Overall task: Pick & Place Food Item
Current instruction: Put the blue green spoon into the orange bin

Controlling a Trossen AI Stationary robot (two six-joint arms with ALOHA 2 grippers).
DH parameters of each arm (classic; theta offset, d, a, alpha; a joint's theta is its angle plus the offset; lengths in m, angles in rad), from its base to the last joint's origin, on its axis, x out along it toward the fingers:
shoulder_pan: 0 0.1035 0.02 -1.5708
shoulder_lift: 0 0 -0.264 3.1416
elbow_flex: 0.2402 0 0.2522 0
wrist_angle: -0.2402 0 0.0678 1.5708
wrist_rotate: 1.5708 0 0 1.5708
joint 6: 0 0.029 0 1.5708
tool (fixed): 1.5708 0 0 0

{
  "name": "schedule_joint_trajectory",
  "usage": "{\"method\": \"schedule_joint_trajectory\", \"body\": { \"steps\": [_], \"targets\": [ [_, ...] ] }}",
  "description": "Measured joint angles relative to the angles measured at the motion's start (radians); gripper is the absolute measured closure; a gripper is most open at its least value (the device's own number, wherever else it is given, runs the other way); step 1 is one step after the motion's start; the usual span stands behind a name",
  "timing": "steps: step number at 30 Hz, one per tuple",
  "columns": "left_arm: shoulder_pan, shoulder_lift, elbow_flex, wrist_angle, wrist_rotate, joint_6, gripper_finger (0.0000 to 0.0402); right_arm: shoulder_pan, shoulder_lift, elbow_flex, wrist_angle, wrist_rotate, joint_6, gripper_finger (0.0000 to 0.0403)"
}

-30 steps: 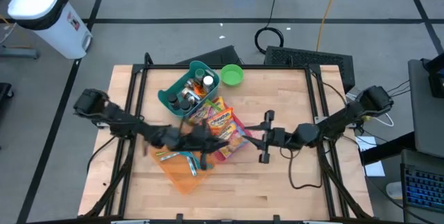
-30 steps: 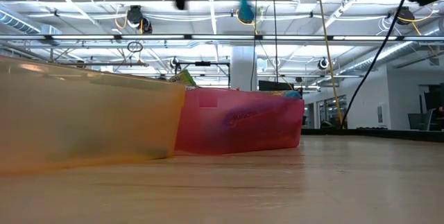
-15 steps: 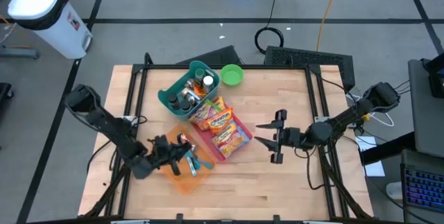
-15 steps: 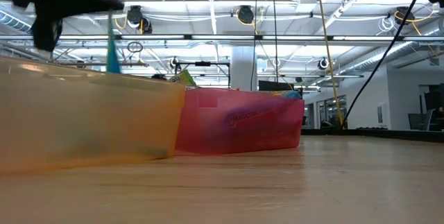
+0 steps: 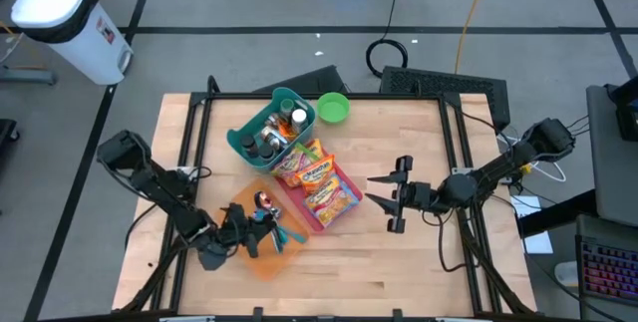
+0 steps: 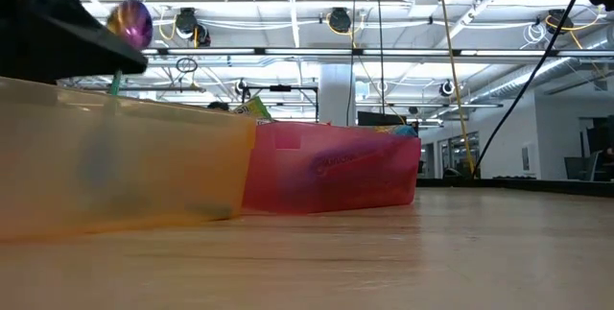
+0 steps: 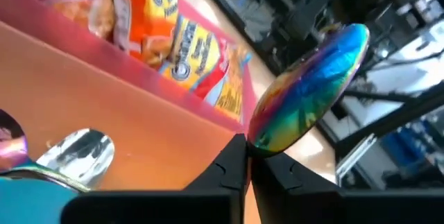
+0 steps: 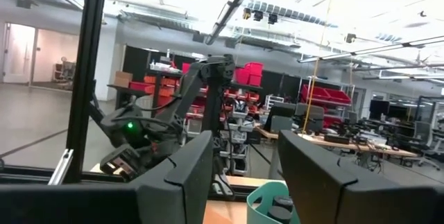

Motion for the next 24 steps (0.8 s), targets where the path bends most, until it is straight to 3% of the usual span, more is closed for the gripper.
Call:
{"method": "schedule_joint_trajectory", "body": {
  "steps": [5,10,16,20,24],
  "targets": [
    [0.044,0.0,0.0,-0.008,0.107,0.042,0.0329,0.0,0.0,0.0,-0.006,-0.001,0.0,0.0248],
    [0.058,-0.004,0.0,0.022,0.159,0.101,0.023,0.0,0.0,0.0,-0.007,-0.001,0.0,0.0248],
    [0.066,-0.004,0.0,0.117,0.216,0.314,0.0116,0.001,0.0,0.001,-0.013,-0.001,0.0,0.0248],
    [0.066,-0.036,0.0,0.118,0.233,0.43,0.0072,0.001,0.0,0.001,-0.015,-0.001,0.0,0.0248],
    [0.066,-0.087,0.0,0.071,0.234,0.492,0.0056,0.001,0.0,0.001,-0.022,-0.001,0.0,0.0248]
  ]
}}
